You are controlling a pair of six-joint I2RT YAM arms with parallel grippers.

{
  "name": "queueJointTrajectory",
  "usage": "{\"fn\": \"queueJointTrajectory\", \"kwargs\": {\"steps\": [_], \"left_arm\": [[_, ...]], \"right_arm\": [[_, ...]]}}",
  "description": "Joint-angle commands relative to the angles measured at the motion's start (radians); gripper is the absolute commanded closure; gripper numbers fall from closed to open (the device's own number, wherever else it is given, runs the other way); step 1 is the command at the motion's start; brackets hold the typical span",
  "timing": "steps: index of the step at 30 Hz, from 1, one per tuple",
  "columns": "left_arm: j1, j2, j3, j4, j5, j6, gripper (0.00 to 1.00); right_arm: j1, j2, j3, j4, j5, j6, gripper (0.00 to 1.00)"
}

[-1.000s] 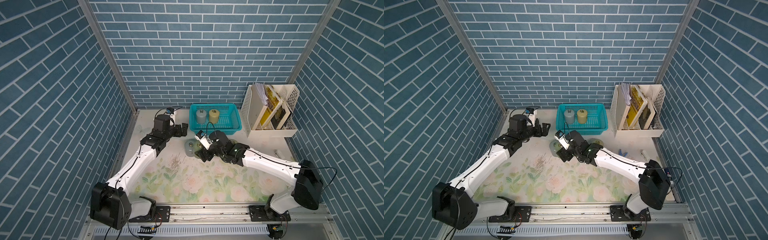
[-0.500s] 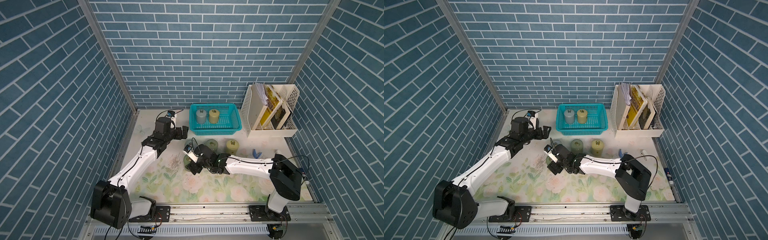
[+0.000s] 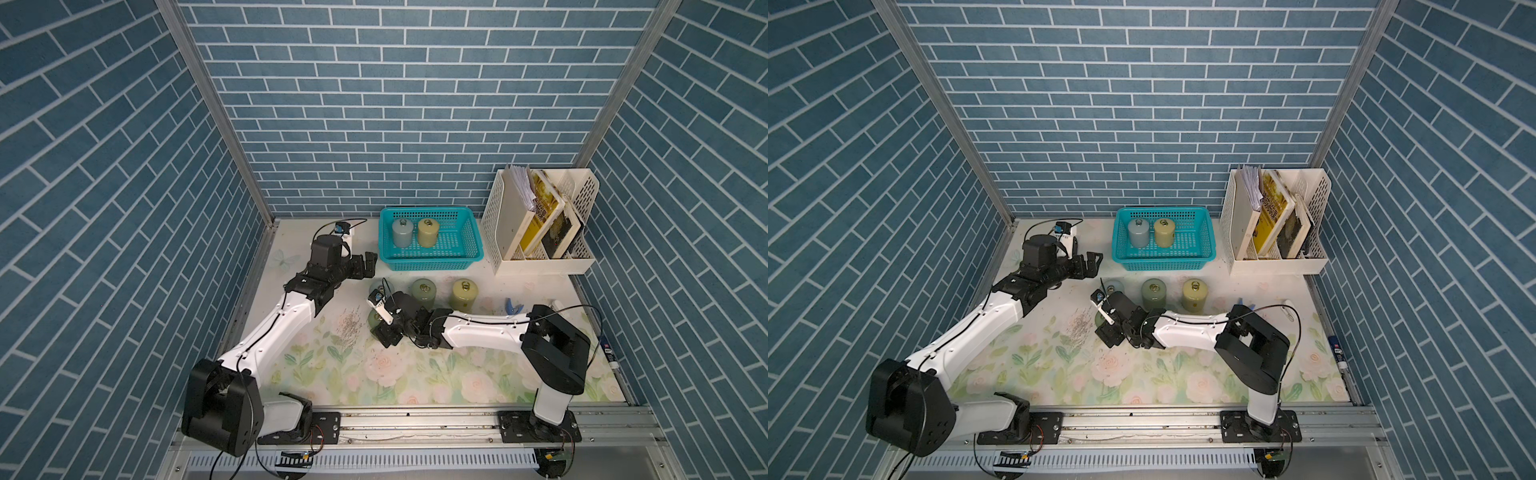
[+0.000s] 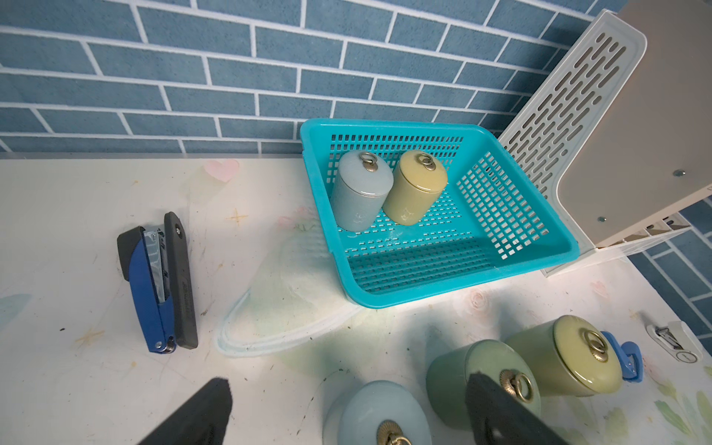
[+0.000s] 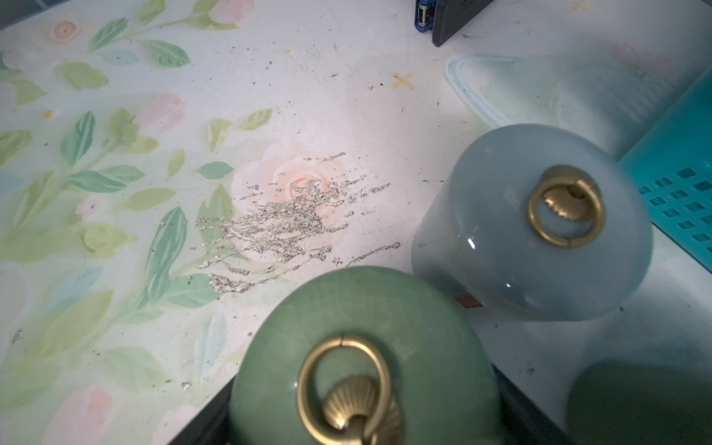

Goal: Take the tea canister out of the basket
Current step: Place the tea canister at the center of the board.

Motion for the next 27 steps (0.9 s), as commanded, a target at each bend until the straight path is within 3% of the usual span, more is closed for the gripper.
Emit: {"fn": "queueJointTrajectory", "kwargs": {"steps": [1,7,9,14,24,27], "left_arm": [[0.006,0.003,-0.013,0.009,-0.002,0.011,0.0],[0.006,0.004,-0.01,0.01,-0.002,0.016,0.0],[0.006,0.004,-0.01,0.011,-0.001,0.019,0.0],[0.006,0.005,-0.01,0.012,-0.002,0.022,0.0],[0.006,0.003,-0.006,0.01,-0.004,0.027,0.0],[0.005,0.003,-0.002,0.009,0.0,0.027,0.0]], "right_arm": [[0.006,0.001,0.02,0.067,0.026,0.034,0.93],[0.006,0.009,0.026,0.045,0.033,0.034,0.64],[0.006,0.012,0.029,0.036,0.037,0.036,0.48],[0.006,0.02,0.03,0.03,0.035,0.04,0.26],[0.007,0.008,0.029,0.027,0.036,0.038,0.01],[0.006,-0.001,0.032,0.023,0.042,0.039,0.0]]}}
